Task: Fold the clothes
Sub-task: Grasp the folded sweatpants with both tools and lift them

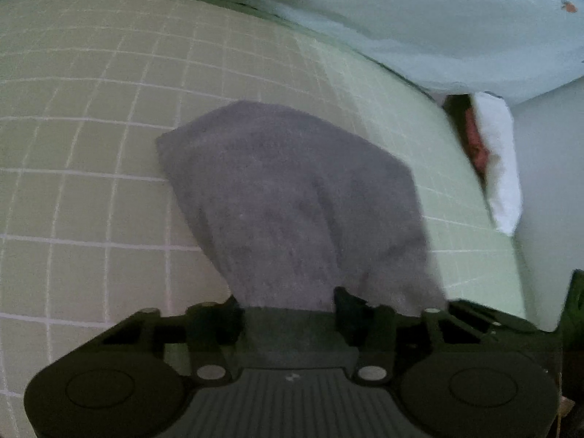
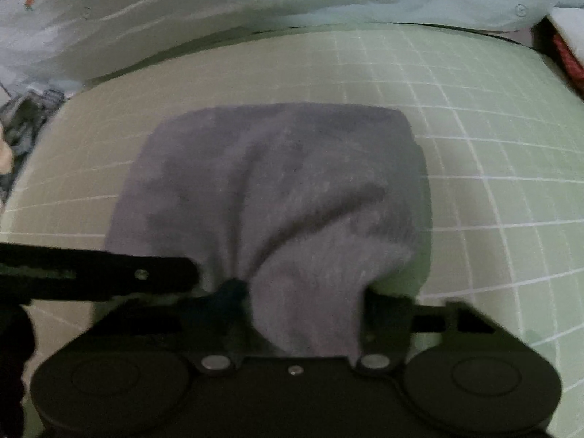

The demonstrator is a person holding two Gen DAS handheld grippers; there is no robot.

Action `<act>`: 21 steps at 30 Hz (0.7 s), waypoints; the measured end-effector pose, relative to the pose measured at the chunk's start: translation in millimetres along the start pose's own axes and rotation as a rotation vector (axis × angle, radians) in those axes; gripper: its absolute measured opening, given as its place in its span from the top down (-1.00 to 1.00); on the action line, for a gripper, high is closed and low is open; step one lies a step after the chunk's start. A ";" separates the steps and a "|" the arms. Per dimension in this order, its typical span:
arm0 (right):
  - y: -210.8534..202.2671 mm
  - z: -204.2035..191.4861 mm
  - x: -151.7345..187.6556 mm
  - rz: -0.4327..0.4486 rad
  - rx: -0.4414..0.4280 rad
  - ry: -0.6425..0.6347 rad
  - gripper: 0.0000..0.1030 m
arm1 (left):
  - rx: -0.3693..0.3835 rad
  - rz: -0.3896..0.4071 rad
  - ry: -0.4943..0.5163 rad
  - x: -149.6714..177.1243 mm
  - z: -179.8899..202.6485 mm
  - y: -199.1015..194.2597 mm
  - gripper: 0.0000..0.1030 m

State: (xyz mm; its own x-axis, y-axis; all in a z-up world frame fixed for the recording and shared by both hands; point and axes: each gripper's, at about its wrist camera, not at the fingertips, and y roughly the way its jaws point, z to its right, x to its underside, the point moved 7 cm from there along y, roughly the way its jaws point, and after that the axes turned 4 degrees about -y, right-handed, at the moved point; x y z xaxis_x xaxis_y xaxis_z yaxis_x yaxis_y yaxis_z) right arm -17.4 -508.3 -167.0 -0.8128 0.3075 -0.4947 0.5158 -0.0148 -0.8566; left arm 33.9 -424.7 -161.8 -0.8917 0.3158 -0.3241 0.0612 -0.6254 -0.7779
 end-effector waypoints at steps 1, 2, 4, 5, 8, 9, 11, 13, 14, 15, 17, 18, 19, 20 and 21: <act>-1.4 -2.0 -0.1 -0.006 -0.017 0.006 0.22 | 0.020 -0.005 0.009 0.4 3.3 -1.9 0.25; -2.9 -3.9 -0.2 -0.011 -0.034 0.012 0.25 | 0.039 -0.010 0.019 0.9 6.7 -3.9 0.34; -10.0 -5.4 0.9 0.002 -0.036 0.004 0.30 | 0.070 -0.021 0.055 2.8 15.1 -8.1 0.39; -14.8 -4.8 2.2 0.015 -0.030 0.006 0.31 | 0.078 -0.024 0.080 4.8 20.7 -10.4 0.39; -32.7 -1.3 8.0 0.057 -0.011 0.047 0.32 | 0.108 -0.024 0.141 10.9 38.3 -18.0 0.40; -39.2 1.8 9.2 0.072 -0.005 0.063 0.32 | 0.122 -0.021 0.153 11.9 44.5 -20.1 0.40; -55.9 12.6 13.5 0.108 0.008 0.094 0.32 | 0.150 -0.015 0.173 13.3 56.9 -23.6 0.40; -73.6 23.6 15.2 0.142 0.027 0.118 0.32 | 0.178 -0.007 0.188 13.2 72.2 -26.0 0.40; -80.6 28.9 14.6 0.157 0.038 0.124 0.32 | 0.189 -0.002 0.195 13.2 80.6 -26.7 0.40; -87.2 34.3 14.1 0.170 0.050 0.127 0.32 | 0.199 0.003 0.200 12.7 89.1 -27.3 0.40; -100.6 46.6 12.9 0.193 0.070 0.130 0.32 | 0.217 0.012 0.213 12.2 108.6 -27.4 0.40; -107.0 54.3 11.3 0.203 0.081 0.128 0.32 | 0.225 0.017 0.221 11.9 119.5 -26.8 0.40; -113.4 63.8 9.2 0.212 0.093 0.125 0.32 | 0.232 0.021 0.231 11.7 130.9 -23.5 0.40; -120.3 72.2 8.2 0.221 0.105 0.120 0.32 | 0.242 0.025 0.243 11.4 144.4 -19.8 0.40; -127.5 81.9 7.2 0.229 0.117 0.113 0.32 | 0.251 0.029 0.253 10.6 157.9 -15.0 0.40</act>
State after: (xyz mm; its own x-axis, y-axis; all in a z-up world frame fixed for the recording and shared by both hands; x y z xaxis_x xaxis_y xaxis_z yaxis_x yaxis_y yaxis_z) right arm -111.2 -582.2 -73.4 -0.6400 0.3872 -0.6637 0.6424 -0.2043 -0.7387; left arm -47.3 -524.6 -68.5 -0.7501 0.4420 -0.4919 -0.0550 -0.7829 -0.6197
